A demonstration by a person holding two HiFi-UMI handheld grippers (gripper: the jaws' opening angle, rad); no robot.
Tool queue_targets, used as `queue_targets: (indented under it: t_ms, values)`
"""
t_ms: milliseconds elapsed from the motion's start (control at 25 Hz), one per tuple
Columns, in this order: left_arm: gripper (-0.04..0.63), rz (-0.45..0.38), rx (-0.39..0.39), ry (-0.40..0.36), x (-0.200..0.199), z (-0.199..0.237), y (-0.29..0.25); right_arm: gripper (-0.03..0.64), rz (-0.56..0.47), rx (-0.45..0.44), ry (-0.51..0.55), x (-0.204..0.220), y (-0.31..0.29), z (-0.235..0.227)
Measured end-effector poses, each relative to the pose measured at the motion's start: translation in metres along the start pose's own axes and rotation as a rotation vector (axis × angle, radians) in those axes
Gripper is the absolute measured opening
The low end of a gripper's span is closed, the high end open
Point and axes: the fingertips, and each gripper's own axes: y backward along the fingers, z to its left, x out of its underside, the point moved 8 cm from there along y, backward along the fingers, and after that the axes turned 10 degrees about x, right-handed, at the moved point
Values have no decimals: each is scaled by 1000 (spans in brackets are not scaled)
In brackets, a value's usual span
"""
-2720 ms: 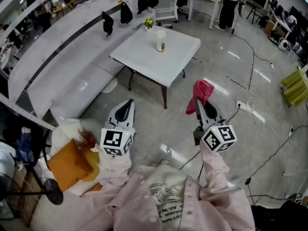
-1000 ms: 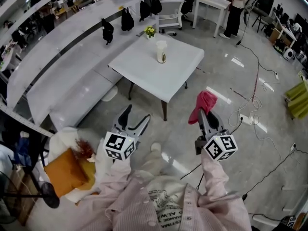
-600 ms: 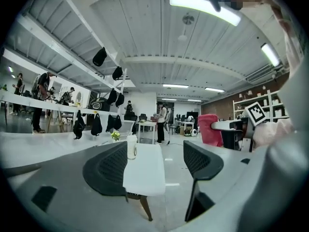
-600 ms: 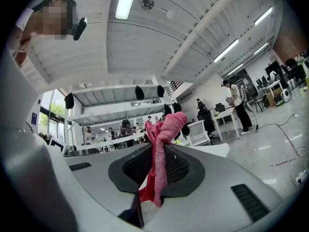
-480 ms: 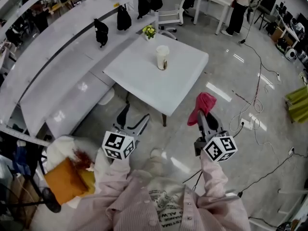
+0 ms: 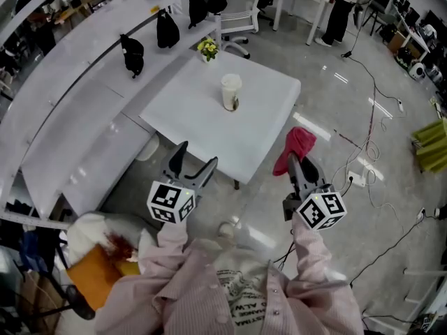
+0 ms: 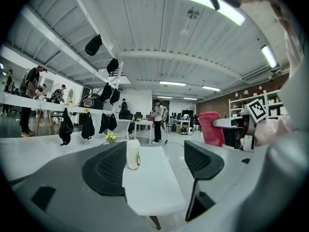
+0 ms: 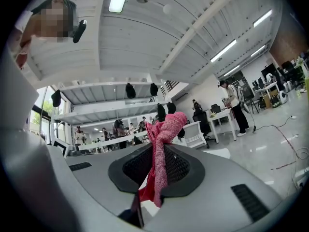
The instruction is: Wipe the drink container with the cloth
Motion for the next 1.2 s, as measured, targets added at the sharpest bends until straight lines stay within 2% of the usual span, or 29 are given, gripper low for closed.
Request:
queue_targets:
  t_ms: [240,640,920,1200]
  values:
    - [347,7,35,-12,-3,12,-20,44,-9,30,-8,-1,-13,-9]
    - [347,29,41,3,2,25,-41,44,18,29,-11,3,-35,-18]
    - [347,45,14,29,-1,63,-80,44,44,-1,-18,-3,-99,-34]
    - [348,82,-7,57,-3,103,-140,44,93,-72,-10,-9,-183,-51]
